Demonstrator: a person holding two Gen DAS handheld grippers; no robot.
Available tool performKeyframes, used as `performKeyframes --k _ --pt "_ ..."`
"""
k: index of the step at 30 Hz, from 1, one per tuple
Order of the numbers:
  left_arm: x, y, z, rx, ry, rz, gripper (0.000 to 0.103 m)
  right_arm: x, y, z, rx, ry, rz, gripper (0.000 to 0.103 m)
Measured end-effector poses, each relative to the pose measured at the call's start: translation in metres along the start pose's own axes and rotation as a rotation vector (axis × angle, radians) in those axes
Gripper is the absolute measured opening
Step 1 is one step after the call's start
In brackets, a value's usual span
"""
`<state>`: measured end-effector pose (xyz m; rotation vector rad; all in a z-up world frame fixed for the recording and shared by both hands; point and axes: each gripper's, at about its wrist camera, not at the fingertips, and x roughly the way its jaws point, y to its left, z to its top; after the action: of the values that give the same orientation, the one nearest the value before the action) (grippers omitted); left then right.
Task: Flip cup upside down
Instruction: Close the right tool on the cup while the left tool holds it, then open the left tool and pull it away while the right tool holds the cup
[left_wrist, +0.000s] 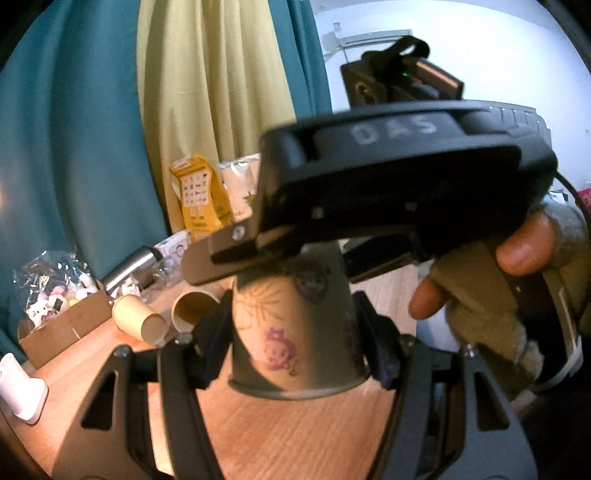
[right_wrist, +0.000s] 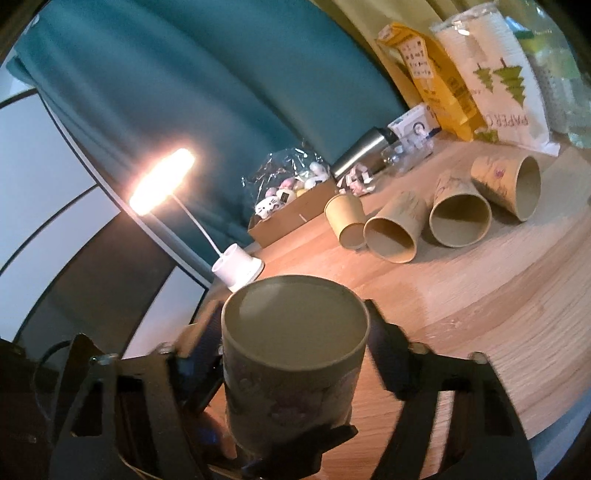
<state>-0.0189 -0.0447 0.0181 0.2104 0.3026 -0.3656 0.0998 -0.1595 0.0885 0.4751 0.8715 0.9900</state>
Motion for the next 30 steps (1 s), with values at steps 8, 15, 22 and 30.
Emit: performKeyframes --k 8,15,22,30 --pt "0.006 0.001 -0.007 -0.008 0.028 0.017 0.067 0.009 -0.007 -0.003 0.024 0.02 0.008 0.061" --pt "0.013 0.007 -0.013 -0.056 0.064 0.011 0.081 0.015 -0.007 -0.001 0.008 0.028 -0.022 0.061" --pt "0.018 0.015 -0.016 -0.1 0.101 0.026 0.082 0.007 0.0 0.021 -0.083 -0.076 -0.111 0.061" --pt "0.023 0.043 -0.022 -0.231 0.127 0.131 0.082 0.01 -0.019 0.032 -0.205 -0.205 -0.404 0.061"
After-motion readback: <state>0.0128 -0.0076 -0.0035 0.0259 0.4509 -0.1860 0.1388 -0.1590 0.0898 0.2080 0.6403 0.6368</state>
